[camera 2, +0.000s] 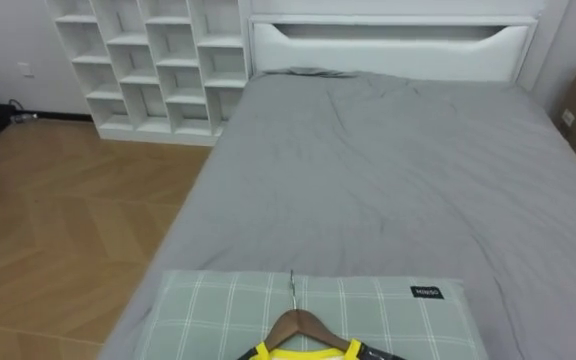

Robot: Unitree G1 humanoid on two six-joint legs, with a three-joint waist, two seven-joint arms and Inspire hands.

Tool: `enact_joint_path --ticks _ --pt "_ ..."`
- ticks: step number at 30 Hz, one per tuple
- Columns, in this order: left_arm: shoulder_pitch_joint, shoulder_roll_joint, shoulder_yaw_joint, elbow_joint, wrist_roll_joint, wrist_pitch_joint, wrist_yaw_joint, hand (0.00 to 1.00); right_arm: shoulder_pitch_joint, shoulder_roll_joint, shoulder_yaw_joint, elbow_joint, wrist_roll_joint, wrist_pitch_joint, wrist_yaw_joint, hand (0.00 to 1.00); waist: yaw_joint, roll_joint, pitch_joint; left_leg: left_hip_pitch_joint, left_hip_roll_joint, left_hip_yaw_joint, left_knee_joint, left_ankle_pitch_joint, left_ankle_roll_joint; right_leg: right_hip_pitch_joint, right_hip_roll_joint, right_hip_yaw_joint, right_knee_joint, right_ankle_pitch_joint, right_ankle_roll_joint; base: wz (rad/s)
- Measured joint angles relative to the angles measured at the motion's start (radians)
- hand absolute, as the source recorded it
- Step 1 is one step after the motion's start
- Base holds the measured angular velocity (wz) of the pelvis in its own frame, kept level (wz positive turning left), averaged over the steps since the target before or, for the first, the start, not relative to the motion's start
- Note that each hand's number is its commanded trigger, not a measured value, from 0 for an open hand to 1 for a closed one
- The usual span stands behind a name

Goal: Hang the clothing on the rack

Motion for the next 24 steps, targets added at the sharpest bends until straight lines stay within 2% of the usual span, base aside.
enact_joint_path --ticks 3,6,11,13,24 --pt "-0.009 0.006 -0.044 -0.051 0.118 0.001 0.034 0.0 0.001 -0.002 0.013 0.001 0.001 -0.002 0.002 0.0 0.0 0.002 -0.0013 0.0 0.0 -0.001 0.0 0.0 0.0 -0.001 0.0 -0.001 0.0 0.0 0.0 0.0" --pt "-0.01 0.021 -0.096 -0.068 0.16 0.002 0.046 0.0 0.004 -0.007 0.026 0.003 0.001 -0.009 0.002 0.0 0.0 0.002 -0.0017 0.001 0.0 -0.001 -0.001 0.0 0.0 0.0 0.0 0.0 0.0 0.0 0.0 0.0" --pt "-0.009 0.021 -0.152 -0.068 0.162 0.006 0.061 0.0 0.003 -0.016 0.05 0.006 0.015 -0.012 0.005 0.0 -0.006 0.001 -0.0026 0.005 0.002 0.003 -0.001 0.0 0.0 0.002 0.0 0.003 0.0 0.002 -0.002 -0.01" --pt "-0.009 0.021 -0.173 -0.068 0.164 0.006 0.071 0.0 0.0 -0.022 0.052 0.007 0.021 -0.012 0.019 0.0 -0.022 0.001 -0.0036 0.004 0.002 0.003 -0.003 0.0 0.0 0.004 0.001 0.003 0.001 0.003 -0.002 0.0" --pt "-0.01 0.02 -0.241 -0.068 0.179 0.0 0.083 0.0 -0.001 -0.024 0.052 0.005 0.019 -0.018 0.044 0.0 -0.053 -0.001 -0.0083 0.01 0.006 0.015 0.0 0.001 0.0 0.004 0.005 0.023 0.001 0.014 -0.002 -0.05"
